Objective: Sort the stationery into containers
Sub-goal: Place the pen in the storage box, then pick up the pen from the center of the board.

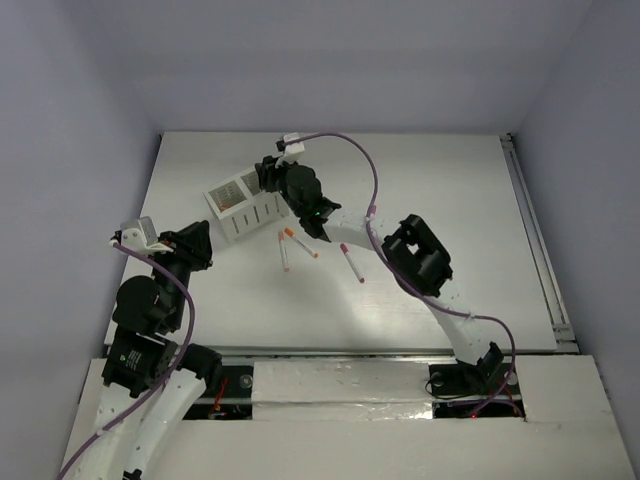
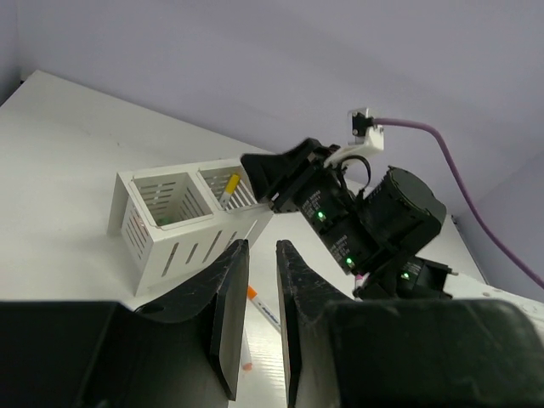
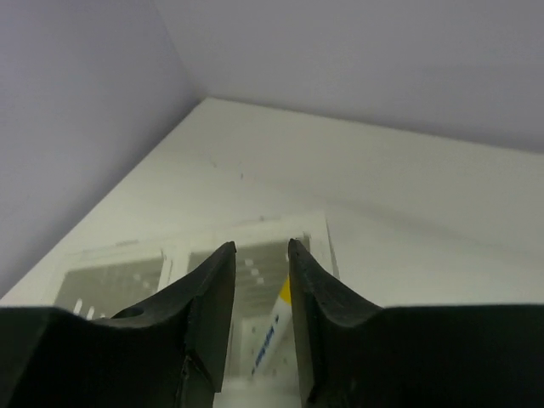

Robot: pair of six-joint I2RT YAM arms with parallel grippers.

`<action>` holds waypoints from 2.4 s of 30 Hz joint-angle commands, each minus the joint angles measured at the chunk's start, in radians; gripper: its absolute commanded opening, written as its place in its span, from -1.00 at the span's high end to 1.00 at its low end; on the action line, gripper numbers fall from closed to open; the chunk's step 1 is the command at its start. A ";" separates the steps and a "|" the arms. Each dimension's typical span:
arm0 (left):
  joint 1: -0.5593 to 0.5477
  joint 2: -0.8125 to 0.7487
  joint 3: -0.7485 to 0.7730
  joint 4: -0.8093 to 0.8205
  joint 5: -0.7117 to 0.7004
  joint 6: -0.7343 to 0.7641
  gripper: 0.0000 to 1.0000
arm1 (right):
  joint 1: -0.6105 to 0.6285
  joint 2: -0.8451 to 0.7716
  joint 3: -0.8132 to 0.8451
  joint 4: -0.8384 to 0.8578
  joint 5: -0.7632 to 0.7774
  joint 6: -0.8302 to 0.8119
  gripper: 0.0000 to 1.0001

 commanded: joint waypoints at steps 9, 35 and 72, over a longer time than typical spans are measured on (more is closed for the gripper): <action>-0.005 0.011 0.004 0.039 0.005 0.011 0.66 | 0.035 -0.552 -0.644 -0.064 -0.126 0.197 1.00; -0.005 0.017 0.004 0.044 0.014 0.016 0.67 | 0.097 -0.183 -0.260 -0.760 -0.149 0.125 0.06; -0.042 0.026 0.008 0.038 -0.015 0.019 0.66 | 0.162 -0.380 -0.248 -0.181 0.229 -0.071 1.00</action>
